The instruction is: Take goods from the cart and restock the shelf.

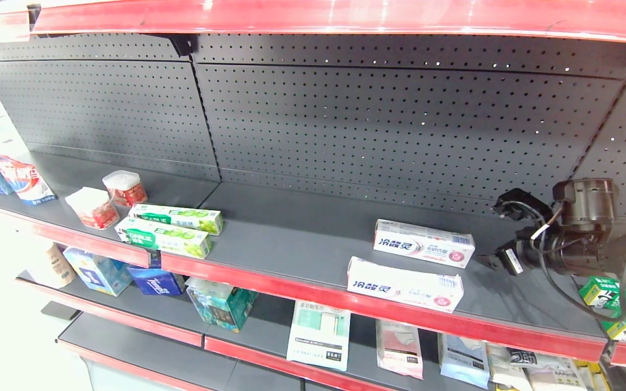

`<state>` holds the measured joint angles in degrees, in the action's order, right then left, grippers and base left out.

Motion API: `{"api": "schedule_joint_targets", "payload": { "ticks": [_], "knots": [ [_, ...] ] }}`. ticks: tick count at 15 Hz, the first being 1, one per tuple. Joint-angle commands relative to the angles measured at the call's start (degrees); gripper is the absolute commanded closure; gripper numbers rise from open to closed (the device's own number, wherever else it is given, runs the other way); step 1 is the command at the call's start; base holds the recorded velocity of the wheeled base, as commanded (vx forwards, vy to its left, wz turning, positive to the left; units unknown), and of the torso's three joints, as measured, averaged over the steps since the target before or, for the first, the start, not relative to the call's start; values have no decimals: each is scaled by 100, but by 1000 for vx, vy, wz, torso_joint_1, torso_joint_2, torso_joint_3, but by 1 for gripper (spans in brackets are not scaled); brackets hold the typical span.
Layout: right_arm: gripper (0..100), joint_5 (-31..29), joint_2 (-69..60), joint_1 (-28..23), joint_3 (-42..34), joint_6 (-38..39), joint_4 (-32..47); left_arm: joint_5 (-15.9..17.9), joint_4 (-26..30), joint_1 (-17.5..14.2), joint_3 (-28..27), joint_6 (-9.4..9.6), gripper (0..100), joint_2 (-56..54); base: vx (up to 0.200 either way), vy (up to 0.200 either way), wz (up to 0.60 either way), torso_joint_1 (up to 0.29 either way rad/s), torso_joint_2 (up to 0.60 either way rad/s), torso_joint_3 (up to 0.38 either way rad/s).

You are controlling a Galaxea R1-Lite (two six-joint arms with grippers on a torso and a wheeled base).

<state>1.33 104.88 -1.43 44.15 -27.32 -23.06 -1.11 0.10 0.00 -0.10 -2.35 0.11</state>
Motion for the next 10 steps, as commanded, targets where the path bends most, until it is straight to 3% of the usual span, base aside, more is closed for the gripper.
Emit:
{"api": "schedule_joint_targets", "payload": {
  "ticks": [1,6,10],
  "knots": [
    [0,8,-811,-95,-513,218,-5,-3,-1,0,1,-2,0,-2,0,0,0,0,0,0],
    [0,34,-4230,-33,-2596,1624,4,-3,-1,0,1,-2,0,-2,0,0,0,0,0,0],
    [0,447,-7236,-394,-3862,1871,285,-3,-1,0,1,-2,0,-2,0,0,0,0,0,0]
  ]
}}
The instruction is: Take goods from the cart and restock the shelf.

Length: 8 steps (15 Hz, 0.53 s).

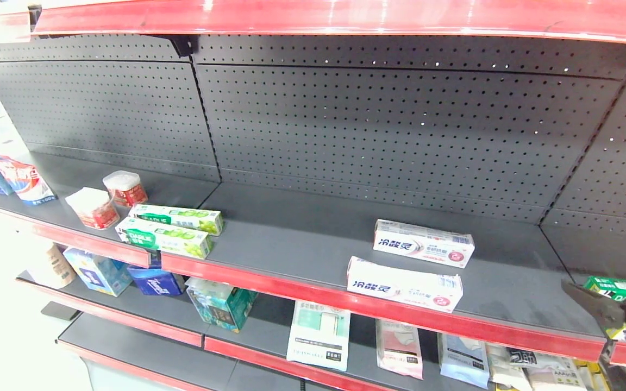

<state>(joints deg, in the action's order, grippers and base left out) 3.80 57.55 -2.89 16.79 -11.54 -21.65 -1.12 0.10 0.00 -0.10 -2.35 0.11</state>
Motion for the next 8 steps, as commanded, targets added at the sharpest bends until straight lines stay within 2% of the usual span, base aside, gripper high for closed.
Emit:
{"api": "schedule_joint_targets", "payload": {
  "ticks": [1,4,6,7,8],
  "knots": [
    [0,200,-3461,-221,-1389,636,407,-2,-1,0,1,-2,0,-2,0,0,0,0,0,0],
    [0,138,-5263,-212,-1520,794,1726,-2,-1,0,1,-2,0,-2,0,0,0,0,0,0],
    [0,-46,-5193,-212,-1679,873,1813,-2,-1,0,1,-2,0,-2,0,0,0,0,0,0],
    [0,-152,-5193,-212,-1679,935,2218,-2,-1,0,1,-2,0,-2,0,0,0,0,0,0],
    [0,-196,-5193,-203,-1670,1111,2227,-2,-1,0,1,-2,0,-2,0,0,0,0,0,0]
  ]
}}
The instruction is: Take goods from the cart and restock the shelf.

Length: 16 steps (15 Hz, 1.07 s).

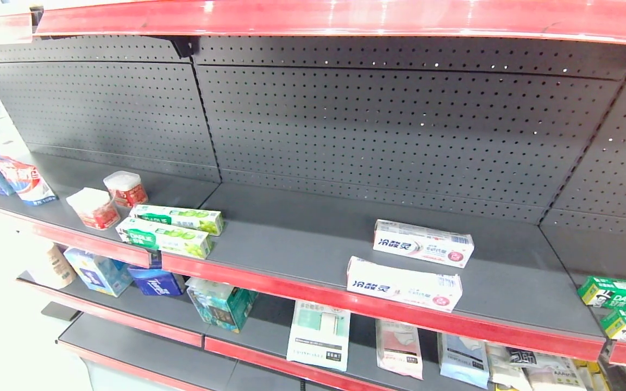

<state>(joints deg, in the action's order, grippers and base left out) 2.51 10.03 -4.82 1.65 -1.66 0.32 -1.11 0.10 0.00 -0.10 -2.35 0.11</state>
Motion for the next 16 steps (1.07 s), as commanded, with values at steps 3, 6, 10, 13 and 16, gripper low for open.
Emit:
{"api": "schedule_joint_targets", "payload": {
  "ticks": [3,6,10,13,16],
  "knots": [
    [0,4,-555,561,-165,175,-23,5,-1,0,1,7,0,-2,0,0,0,0,0,0],
    [0,-5,-740,578,-165,192,-23,-3,-1,0,1,7,0,-2,0,0,0,0,0,0],
    [0,-313,-1003,482,-165,183,-23,5,-1,0,1,-2,0,-2,0,0,0,0,0,0],
    [0,-313,-1003,482,-165,192,-23,5,-1,0,1,16,0,-2,0,0,0,0,0,0],
    [0,-313,-1003,482,-165,210,-23,5,-1,0,1,16,0,-2,0,0,-200,-1,1,1]
  ]
}}
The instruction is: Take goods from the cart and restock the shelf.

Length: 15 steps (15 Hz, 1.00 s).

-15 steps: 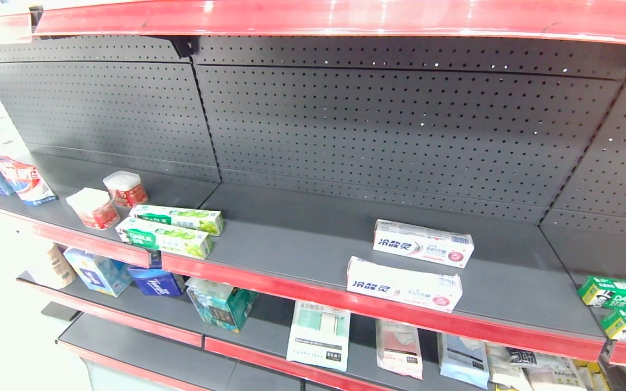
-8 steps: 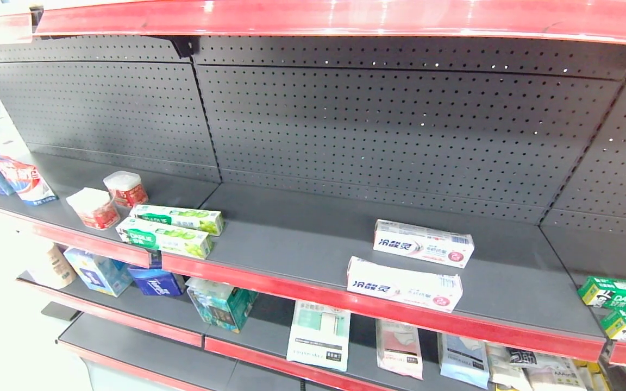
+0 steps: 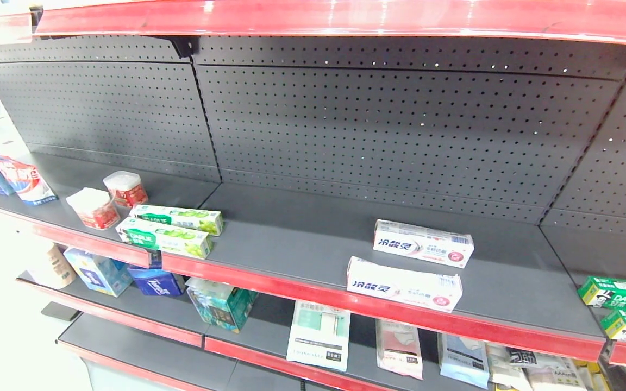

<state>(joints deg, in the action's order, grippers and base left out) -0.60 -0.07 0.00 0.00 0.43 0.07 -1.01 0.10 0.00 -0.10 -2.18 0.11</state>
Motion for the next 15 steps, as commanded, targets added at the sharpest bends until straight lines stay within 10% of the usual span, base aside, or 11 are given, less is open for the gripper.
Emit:
{"api": "schedule_joint_targets", "payload": {
  "ticks": [1,10,13,14,15],
  "knots": [
    [0,-2,7,0,0,1,1,-4,-1,0,1,-2,0,-2,0,0,-600,-2,7,17],
    [0,-2,7,-9,0,-8,1,22,-1,9,1,7,0,-2,0,0,-333,3,1,1],
    [0,-2,7,0,0,-25,1,655,43,149,-764,78,0,868,0,0,0,0,0,0],
    [0,-2,7,0,0,-25,1,699,-1,176,-1792,-292,0,2380,0,0,0,0,0,0],
    [0,-2,7,0,0,-25,1,558,-282,44,-3277,-1197,0,4181,0,0,0,0,0,0]
  ]
}}
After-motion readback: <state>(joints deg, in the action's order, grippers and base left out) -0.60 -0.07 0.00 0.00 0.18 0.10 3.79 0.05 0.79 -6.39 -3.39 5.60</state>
